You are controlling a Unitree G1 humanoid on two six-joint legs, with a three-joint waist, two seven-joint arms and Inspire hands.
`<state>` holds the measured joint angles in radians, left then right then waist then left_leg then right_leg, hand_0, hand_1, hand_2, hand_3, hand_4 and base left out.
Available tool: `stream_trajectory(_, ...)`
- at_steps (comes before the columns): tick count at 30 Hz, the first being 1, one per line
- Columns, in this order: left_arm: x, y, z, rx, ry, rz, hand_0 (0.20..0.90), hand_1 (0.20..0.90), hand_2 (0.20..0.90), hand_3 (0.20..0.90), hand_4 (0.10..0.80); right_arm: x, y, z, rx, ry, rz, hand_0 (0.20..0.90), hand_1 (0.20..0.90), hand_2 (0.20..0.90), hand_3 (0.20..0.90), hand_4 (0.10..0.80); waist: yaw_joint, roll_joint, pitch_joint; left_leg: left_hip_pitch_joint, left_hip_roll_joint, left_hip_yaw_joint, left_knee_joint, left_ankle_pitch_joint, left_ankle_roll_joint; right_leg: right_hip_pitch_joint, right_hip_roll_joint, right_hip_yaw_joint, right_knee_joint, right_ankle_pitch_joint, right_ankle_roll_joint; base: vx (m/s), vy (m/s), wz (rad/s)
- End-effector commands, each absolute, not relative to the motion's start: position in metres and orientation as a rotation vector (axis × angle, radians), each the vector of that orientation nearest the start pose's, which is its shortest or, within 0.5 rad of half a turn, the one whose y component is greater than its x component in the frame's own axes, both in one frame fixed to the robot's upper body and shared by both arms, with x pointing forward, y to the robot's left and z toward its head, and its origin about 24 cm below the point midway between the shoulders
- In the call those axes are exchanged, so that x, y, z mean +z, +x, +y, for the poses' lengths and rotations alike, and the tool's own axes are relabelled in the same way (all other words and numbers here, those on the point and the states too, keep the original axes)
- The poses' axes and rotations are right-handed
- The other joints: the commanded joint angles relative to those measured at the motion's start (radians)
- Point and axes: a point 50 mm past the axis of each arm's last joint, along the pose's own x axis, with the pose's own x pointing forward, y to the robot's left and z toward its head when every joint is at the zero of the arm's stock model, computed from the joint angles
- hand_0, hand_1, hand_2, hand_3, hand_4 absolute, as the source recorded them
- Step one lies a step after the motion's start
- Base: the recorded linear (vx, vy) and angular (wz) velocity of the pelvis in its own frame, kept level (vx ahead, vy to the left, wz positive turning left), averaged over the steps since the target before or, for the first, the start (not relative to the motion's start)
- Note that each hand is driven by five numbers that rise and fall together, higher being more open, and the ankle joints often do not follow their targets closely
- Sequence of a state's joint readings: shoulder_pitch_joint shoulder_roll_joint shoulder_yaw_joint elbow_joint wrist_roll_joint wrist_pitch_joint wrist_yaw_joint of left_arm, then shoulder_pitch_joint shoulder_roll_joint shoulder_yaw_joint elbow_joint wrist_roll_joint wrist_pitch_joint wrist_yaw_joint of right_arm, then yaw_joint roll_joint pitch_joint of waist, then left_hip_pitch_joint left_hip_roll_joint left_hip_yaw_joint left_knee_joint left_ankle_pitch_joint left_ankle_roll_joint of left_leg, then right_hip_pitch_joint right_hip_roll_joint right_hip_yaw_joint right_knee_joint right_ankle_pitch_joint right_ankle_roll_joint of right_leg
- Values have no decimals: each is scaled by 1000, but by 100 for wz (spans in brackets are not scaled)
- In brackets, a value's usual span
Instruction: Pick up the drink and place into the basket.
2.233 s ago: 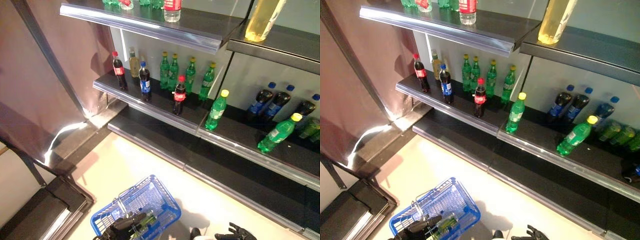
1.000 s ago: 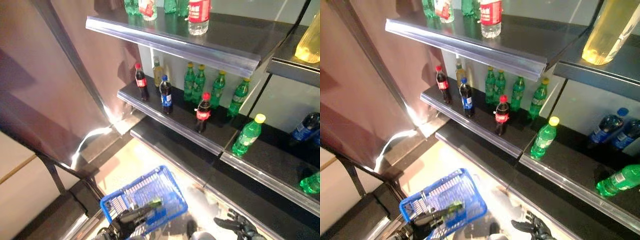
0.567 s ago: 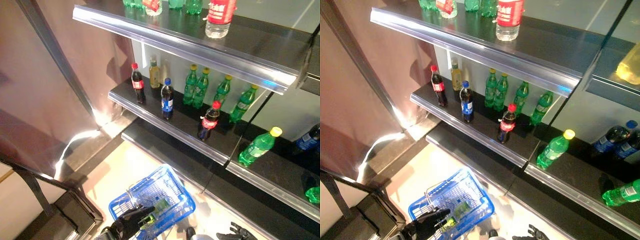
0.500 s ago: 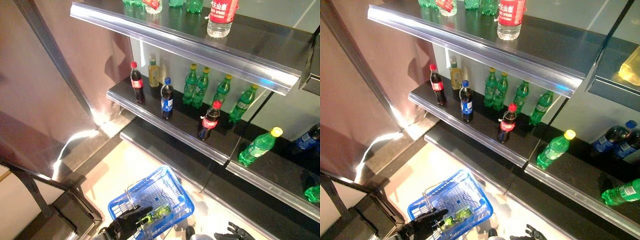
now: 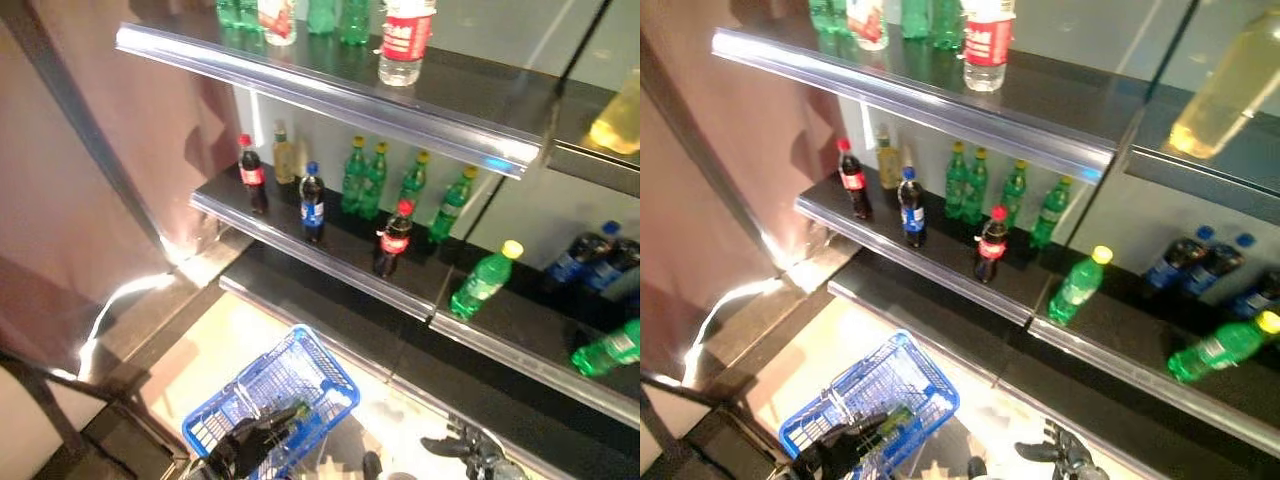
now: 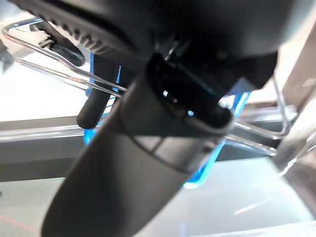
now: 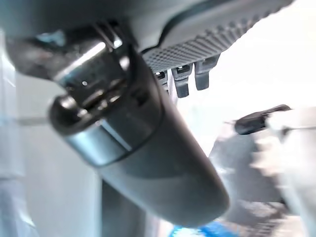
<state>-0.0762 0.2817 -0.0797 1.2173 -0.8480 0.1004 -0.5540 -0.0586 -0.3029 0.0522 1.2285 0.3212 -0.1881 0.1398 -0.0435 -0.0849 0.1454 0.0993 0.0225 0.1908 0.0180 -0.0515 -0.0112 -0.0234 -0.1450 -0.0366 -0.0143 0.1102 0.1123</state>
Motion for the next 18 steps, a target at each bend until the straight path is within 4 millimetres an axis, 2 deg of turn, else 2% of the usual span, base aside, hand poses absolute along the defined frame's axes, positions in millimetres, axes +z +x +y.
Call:
stream_trajectory(1, -126, 155, 238, -10, -782, 791, 300, 300, 300, 200, 100, -136, 109, -282, -250, 24, 934, 900, 900, 900, 900, 800, -9, 26, 34, -19, 27, -47, 62, -41, -23, -68, -100, -33, 61, 123, 89, -236, -73, -73)
stream_trajectory(3, -127, 149, 243, -10, -749, 809, 300, 300, 300, 200, 100, -138, 106, -282, -265, 38, 941, 900, 900, 900, 900, 800, -5, 31, 24, -24, 35, -47, 40, -23, -16, -60, -110, -28, 96, 118, 82, -216, -84, -20)
stream_trajectory(5, -130, 142, 248, 30, -744, 815, 300, 300, 300, 200, 100, -140, 97, -284, -279, 29, 975, 900, 900, 900, 900, 800, -2, 52, 1, -35, 53, -47, -17, 12, -1, -38, -126, -7, 187, 105, 67, -228, -115, 4)
stream_trajectory(7, -130, 143, 250, 52, -741, 820, 300, 300, 300, 200, 100, -141, 93, -284, -285, 21, 994, 900, 900, 900, 900, 800, 1, 53, -13, -32, 54, -52, -33, 13, -1, -22, -129, -11, 176, 95, 63, -162, -182, -3)
stream_trajectory(8, -130, 143, 249, 55, -740, 822, 300, 300, 300, 200, 100, -141, 97, -283, -284, 20, 992, 900, 900, 900, 900, 800, 13, 52, -20, -33, 58, -52, -29, 11, -9, -1, -134, -39, 136, 74, 62, -136, -224, -31)
stream_trajectory(10, -130, 142, 251, 63, -741, 824, 300, 300, 300, 200, 100, -140, 107, -280, -260, 16, 987, 900, 900, 900, 900, 800, 25, 48, -23, -31, 72, -52, -20, 3, -20, 1, -143, -58, 116, 72, 70, -97, -261, -57)
stream_trajectory(11, -130, 140, 254, 59, -741, 833, 300, 300, 300, 200, 100, -142, 108, -276, -246, 21, 995, 900, 900, 900, 900, 800, 32, 47, -26, -44, 97, -55, 5, 7, -37, 24, -137, -72, 99, 8, 83, -42, -247, -66)
stream_trajectory(13, -129, 140, 254, 56, -740, 843, 300, 300, 300, 200, 100, -142, 107, -274, -239, 26, 999, 900, 900, 900, 900, 800, 33, 45, -29, -62, 114, -47, 31, 15, -47, 48, -133, -87, 82, -30, 86, -48, -181, -31)
stream_trajectory(14, -129, 141, 251, 38, -745, 849, 300, 300, 300, 200, 100, -142, 109, -273, -239, 21, 998, 900, 900, 900, 900, 800, 32, 47, -30, -71, 128, -37, 34, 31, -61, 62, -126, -89, 66, -49, 89, -47, -82, 10)
stream_trajectory(18, -132, 141, 240, 23, -756, 852, 300, 300, 300, 200, 100, -141, 107, -278, -246, 0, 1005, 900, 900, 900, 900, 800, 27, 58, -37, -48, 131, -34, -11, 56, -73, 104, -116, -113, 31, -74, 91, -26, 6, 20)
